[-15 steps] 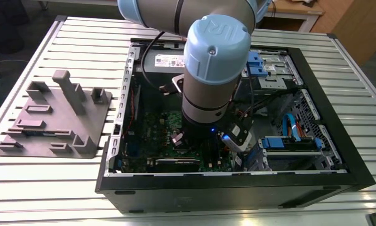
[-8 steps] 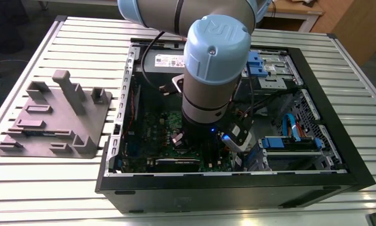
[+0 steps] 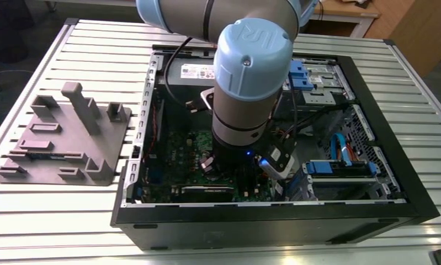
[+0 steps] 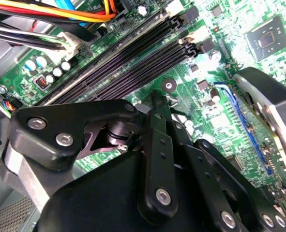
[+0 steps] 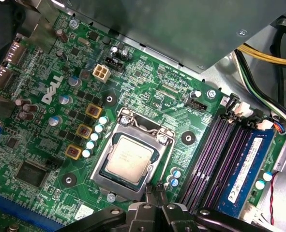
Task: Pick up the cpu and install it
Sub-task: 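Install the first cpu locking lever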
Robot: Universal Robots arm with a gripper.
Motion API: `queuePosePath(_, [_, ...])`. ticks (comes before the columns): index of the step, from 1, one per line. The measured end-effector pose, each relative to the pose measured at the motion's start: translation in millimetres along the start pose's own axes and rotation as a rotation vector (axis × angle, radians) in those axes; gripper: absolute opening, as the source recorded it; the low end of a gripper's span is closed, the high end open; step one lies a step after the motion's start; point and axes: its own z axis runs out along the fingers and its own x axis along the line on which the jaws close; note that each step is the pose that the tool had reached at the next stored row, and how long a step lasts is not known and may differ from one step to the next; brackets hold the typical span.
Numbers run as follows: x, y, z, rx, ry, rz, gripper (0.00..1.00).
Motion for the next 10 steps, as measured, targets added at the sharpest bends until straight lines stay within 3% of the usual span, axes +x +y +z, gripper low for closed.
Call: queuePosePath(10, [0.3, -1.1, -5.2, -0.0002, 0.0, 0.0, 0.1])
